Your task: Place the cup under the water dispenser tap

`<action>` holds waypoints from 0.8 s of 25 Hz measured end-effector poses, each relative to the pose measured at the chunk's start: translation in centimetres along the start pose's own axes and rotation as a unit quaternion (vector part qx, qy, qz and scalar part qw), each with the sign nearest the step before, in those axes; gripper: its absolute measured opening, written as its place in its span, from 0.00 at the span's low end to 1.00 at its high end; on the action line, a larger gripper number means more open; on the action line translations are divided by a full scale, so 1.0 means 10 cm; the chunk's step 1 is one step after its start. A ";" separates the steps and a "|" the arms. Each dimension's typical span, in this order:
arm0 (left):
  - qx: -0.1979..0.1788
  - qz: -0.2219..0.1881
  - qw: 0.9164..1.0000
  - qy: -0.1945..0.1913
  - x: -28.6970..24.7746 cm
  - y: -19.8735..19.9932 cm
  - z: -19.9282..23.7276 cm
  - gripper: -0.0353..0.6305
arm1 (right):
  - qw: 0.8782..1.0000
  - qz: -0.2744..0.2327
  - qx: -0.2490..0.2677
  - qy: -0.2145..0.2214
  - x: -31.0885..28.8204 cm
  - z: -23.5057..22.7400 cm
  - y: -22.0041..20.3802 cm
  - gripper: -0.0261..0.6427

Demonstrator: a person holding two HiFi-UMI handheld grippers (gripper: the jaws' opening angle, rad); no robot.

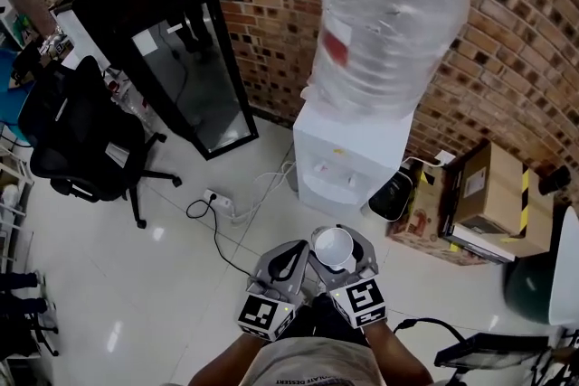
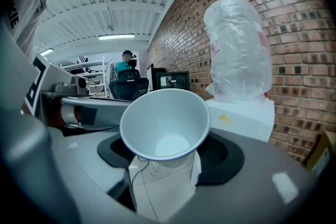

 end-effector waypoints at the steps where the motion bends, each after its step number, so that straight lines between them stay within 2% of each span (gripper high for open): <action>1: -0.001 0.002 1.000 0.003 -0.05 0.00 0.04 0.04 | 1.000 0.000 -0.001 0.002 -0.08 -0.03 -0.01 0.54; 9: 0.020 0.003 1.000 0.023 -0.51 -0.23 0.43 0.04 | 1.000 -0.002 -0.006 -0.002 -0.73 -0.32 -0.18 0.54; 15: 0.037 0.009 0.999 0.027 -0.84 -0.58 0.63 0.04 | 1.000 0.009 -0.021 -0.011 -1.13 -0.56 -0.60 0.54; 20: 0.060 0.010 0.996 0.060 -1.00 -0.88 0.85 0.04 | 0.999 0.011 -0.028 -0.018 -1.51 -0.77 -0.92 0.54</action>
Point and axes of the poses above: the fingertips, and each gripper's own axes: x backward along the fingers, z to its left, y out of its top, the point moved 4 cm from there along x, backward along the fingers, and after that the axes turned 9 degrees about z, right-handed, at the moved point
